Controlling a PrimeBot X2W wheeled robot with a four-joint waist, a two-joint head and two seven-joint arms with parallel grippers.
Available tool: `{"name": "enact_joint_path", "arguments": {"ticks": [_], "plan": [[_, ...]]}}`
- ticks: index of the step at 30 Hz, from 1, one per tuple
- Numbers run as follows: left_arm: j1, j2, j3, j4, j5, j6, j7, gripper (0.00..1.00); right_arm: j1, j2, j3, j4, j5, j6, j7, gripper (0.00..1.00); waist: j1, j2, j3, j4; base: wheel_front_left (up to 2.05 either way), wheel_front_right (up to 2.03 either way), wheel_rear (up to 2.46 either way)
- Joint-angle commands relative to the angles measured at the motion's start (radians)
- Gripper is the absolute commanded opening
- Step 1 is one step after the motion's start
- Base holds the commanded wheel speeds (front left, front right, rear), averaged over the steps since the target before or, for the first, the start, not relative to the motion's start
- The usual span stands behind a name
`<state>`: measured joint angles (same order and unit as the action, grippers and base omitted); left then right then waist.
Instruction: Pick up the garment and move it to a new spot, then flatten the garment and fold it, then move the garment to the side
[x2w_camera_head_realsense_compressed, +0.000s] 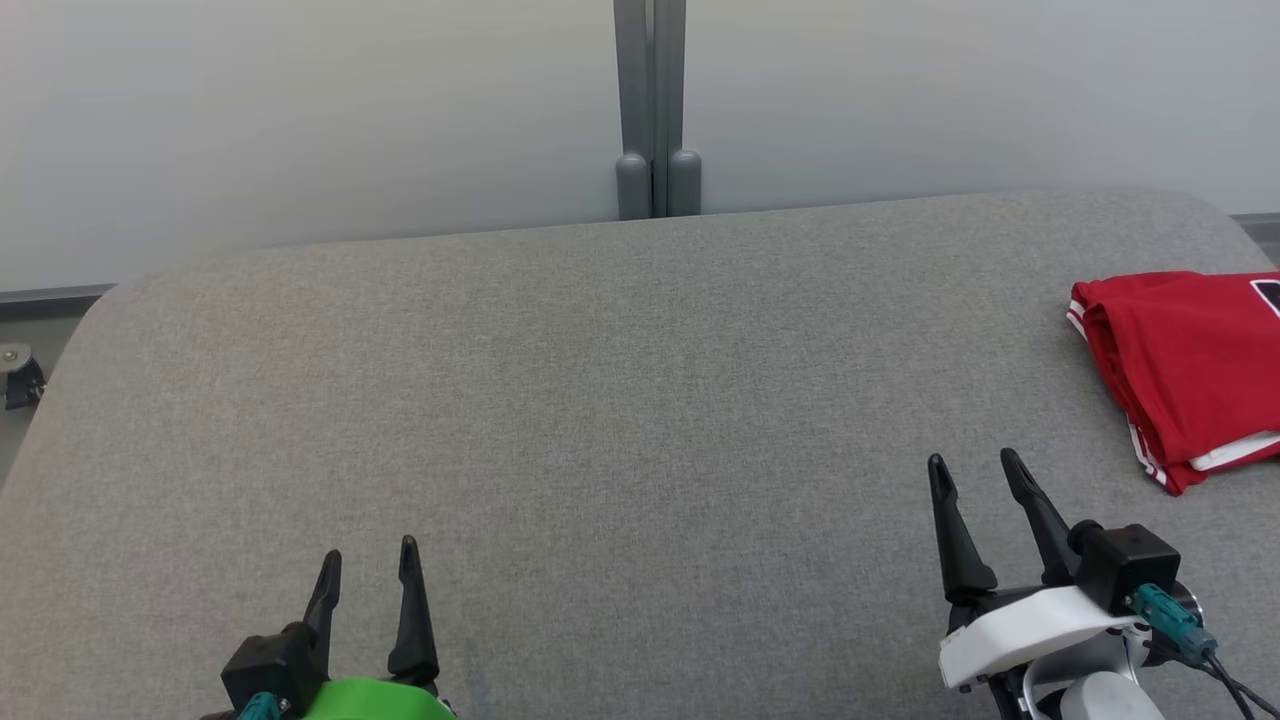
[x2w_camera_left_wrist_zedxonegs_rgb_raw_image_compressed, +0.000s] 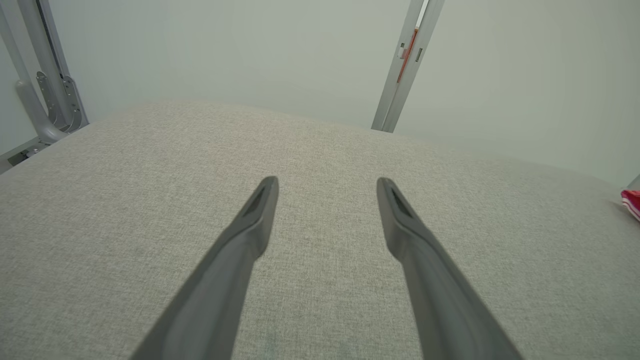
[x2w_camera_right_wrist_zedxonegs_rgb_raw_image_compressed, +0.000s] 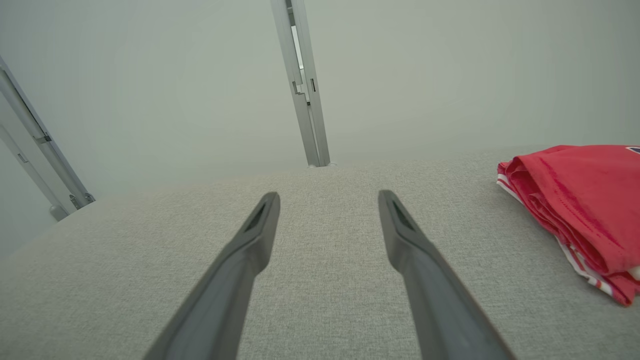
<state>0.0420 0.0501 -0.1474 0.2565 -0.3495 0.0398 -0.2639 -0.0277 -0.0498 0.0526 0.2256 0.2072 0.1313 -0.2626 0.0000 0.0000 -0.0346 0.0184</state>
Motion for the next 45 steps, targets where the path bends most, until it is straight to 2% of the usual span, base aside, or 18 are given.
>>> {"name": "enact_joint_path", "arguments": {"ticks": [1, 15, 16, 21, 45], "plan": [[0.009, 0.001, -0.001, 0.001, 0.007, -0.003, 0.0, 1.0, 0.007, -0.002, 0.001, 0.002, 0.005, -0.002, -0.003, 1.0, 0.0, 0.0, 0.001, 0.0, 0.0, 0.0, 0.0], [-0.009, 0.003, -0.024, 0.025, 0.005, -0.012, 0.0, 1.0, 0.008, -0.002, 0.006, 0.012, 0.013, -0.002, -0.002, 1.0, 0.0, 0.0, 0.005, 0.004, 0.0, 0.0, 0.0], [-0.002, 0.0, -0.023, 0.025, -0.001, -0.011, 0.0, 0.0, 0.001, 0.0, 0.005, 0.01, 0.011, 0.0, 0.0, 0.0, 0.0, 0.0, 0.005, 0.004, 0.0, 0.0, 0.0], [0.009, -0.001, -0.021, 0.06, -0.017, -0.012, 0.004, 0.0, 0.02, 0.005, 0.004, 0.044, 0.027, 0.0, 0.005, 0.0, 0.0, 0.0, 0.005, 0.004, 0.0, 0.0, 0.0], [-0.044, 0.0, 0.065, 0.038, -0.392, -0.06, 0.117, 0.0, -0.014, -0.004, -0.04, 0.034, 0.449, 0.0, 0.11, 0.0, 0.0, 0.0, 0.012, 0.0, 0.0, 0.0, 0.0]]}}
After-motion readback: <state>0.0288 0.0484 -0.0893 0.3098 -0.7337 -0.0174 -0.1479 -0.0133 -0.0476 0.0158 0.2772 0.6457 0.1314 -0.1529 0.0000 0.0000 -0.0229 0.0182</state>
